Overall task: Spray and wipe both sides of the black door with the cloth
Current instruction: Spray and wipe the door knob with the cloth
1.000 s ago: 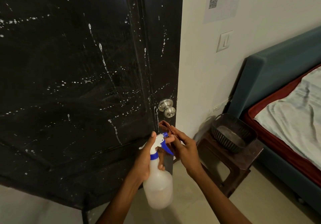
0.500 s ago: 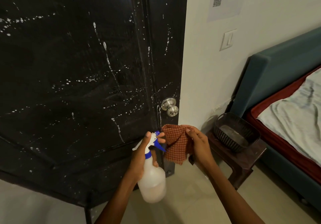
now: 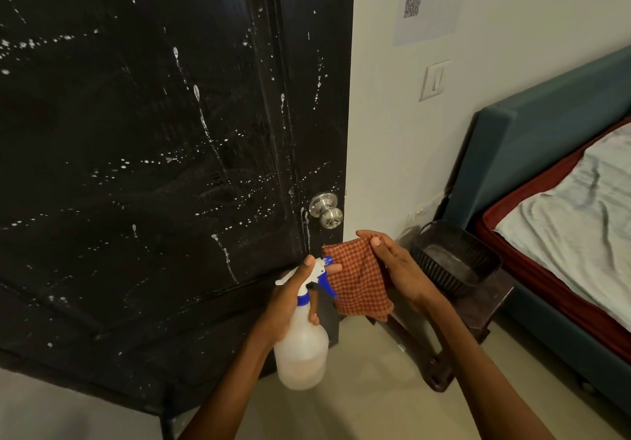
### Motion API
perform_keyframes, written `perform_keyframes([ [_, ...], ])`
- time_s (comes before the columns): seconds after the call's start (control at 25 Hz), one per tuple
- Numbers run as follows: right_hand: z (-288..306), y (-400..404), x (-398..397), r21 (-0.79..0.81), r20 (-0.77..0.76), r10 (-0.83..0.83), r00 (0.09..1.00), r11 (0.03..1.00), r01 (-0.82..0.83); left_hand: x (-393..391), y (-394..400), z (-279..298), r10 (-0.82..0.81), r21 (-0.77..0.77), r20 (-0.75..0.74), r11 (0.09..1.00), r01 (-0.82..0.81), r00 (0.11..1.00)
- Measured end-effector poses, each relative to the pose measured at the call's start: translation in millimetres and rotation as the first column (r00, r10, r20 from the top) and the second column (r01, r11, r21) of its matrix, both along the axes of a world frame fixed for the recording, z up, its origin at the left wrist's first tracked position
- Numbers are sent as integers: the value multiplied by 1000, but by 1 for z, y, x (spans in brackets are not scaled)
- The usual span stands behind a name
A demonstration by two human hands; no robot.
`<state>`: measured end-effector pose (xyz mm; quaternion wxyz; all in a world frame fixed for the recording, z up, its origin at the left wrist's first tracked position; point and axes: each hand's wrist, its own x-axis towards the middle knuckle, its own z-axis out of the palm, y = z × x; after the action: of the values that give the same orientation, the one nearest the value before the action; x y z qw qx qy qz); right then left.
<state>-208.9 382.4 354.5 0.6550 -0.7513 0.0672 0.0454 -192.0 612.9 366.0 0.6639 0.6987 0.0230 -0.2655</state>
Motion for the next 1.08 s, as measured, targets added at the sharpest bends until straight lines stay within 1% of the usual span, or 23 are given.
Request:
perform_keyframes([
  [0.08, -5, -2, -2, 65, -50, 53, 997, 997, -50, 3, 1, 1, 48, 29, 3, 998, -48, 999],
  [0.16, -8, -1, -4, 39, -68, 105, 992, 994, -103, 9, 4, 3, 71, 38, -24, 997, -70, 997],
  [0.24, -7, 0, -2, 11, -24, 86, 996, 996, -85, 11, 9, 5, 74, 16, -34, 997, -74, 997],
  [0.28, -5, 0, -1, 60, -9, 56, 998, 997, -55, 11, 13, 4, 77, 8, -25, 997, -76, 997],
  [0.36, -7, 1, 0, 284, -28, 19, 999, 959, -10, 10, 18, 5, 54, -37, 0, 998, -54, 999],
  [0.4, -13, 1, 2, 414, -77, 34, 996, 910, 1, 11, 20, 3, 33, -66, 11, 997, -32, 999],
  [0.48, -27, 10, 2, 618, -176, 164, 971, 786, -21, 13, 23, 1, 19, -122, 13, 992, -18, 1000],
  [0.52, -34, 17, 0, 668, -202, 243, 949, 742, -48, 12, 22, 3, 8, -145, 17, 989, -6, 1000],
  [0.56, -40, 24, -3, 691, -217, 297, 930, 719, -69, 11, 21, 4, 2, -150, 27, 989, 2, 1000],
  [0.64, -47, 33, -6, 675, -259, 307, 916, 736, -55, 10, 22, 3, -4, -143, 13, 990, 6, 1000],
  [0.72, -46, 37, -6, 660, -270, 232, 935, 751, 5, 9, 24, 2, 7, -98, 8, 995, -6, 1000],
  [0.8, -41, 36, -3, 656, -249, 108, 962, 750, 85, 11, 25, 1, 38, -41, -9, 998, -38, 999],
  [0.84, -39, 35, -2, 654, -252, 57, 966, 745, 127, 12, 26, 0, 40, -27, -27, 999, -41, 999],
  [0.88, -36, 34, -2, 655, -265, 42, 963, 741, 148, 13, 27, 1, 42, -36, -19, 998, -42, 999],
  [0.92, -35, 33, -3, 658, -289, 69, 955, 739, 146, 15, 27, 0, 41, -49, -8, 998, -42, 999],
  [1.0, -38, 30, -6, 663, -339, 192, 921, 743, 90, 18, 27, -2, 1, -84, 5, 996, -1, 1000],
  [1.08, -43, 27, -9, 686, -338, 286, 897, 727, 26, 20, 26, -5, -6, -84, -1, 996, 5, 1000],
])
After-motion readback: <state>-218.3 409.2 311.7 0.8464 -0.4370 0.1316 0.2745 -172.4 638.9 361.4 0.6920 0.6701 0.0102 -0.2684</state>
